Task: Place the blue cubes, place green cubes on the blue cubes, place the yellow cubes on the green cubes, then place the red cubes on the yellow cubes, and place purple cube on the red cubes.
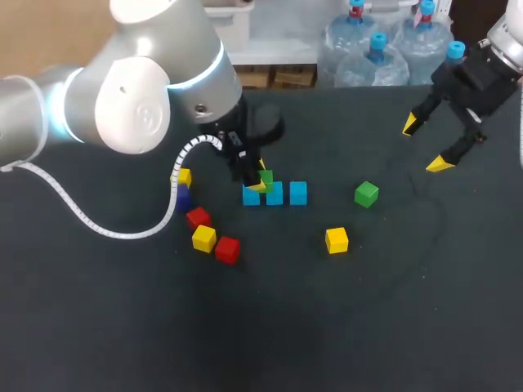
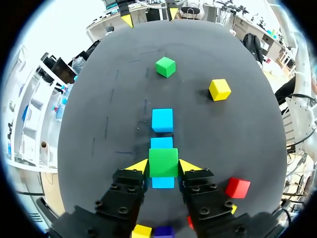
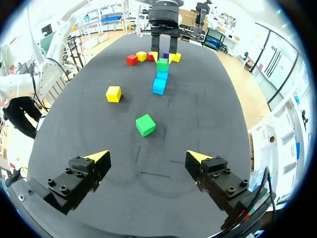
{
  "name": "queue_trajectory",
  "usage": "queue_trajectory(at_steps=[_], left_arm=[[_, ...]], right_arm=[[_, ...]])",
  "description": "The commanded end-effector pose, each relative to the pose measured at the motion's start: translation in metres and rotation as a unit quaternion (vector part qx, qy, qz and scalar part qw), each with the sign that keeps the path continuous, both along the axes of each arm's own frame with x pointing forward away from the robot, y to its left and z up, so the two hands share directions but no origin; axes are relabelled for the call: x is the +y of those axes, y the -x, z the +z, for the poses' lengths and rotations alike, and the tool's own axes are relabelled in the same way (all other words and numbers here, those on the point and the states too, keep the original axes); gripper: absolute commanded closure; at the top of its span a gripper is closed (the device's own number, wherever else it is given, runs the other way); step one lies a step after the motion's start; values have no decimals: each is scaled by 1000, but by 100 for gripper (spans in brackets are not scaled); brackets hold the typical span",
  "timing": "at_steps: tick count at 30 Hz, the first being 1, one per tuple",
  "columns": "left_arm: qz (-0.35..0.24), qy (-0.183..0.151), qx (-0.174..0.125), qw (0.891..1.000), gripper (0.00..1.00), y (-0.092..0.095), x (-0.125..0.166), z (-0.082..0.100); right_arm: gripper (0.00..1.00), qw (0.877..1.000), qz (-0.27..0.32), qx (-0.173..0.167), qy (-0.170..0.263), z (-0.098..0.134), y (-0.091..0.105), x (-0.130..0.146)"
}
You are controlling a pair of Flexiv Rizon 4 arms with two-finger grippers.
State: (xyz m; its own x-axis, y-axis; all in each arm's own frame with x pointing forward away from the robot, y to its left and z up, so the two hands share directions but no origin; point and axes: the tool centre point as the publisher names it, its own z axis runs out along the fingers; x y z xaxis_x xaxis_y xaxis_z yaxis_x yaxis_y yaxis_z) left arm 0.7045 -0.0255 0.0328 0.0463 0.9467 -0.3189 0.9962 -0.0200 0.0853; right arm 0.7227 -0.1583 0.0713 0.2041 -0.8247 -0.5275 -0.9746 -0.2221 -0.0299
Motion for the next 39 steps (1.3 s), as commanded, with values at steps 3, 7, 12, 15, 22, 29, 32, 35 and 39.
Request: queue_trajectory(at_steps=[3,7,12,15,22,29,32,35,39], left_arm=[[-2,-1,3,1000,96,-3,0,-1],[-1,-2,5,1000,90,-4,0,-2],[-1,-2,5,1000,86,-5,1,-3],[-1,-2,5,1000,87,-5,1,-3],[-2,-2,6,1000,84,-6,2,-3],[-4,-2,8,1000,71,-7,1,-5],[-4,-2,8,1000,67,-8,1,-5],[-4,-2,8,1000,66,-8,1,-5],[-5,-2,8,1000,66,-9,1,-5]], right_arm=[[0,1000,0,0,-1,0,0,0],[0,1000,0,0,-1,0,0,0],[0,1000,0,0,-1,0,0,0],[0,1000,0,0,-1,0,0,0],[0,1000,0,0,-1,0,0,0],[0,1000,0,0,-1,0,0,0],[0,1000,0,0,-1,0,0,0],[0,1000,0,0,-1,0,0,0],[0,1000,0,0,-1,0,0,0]])
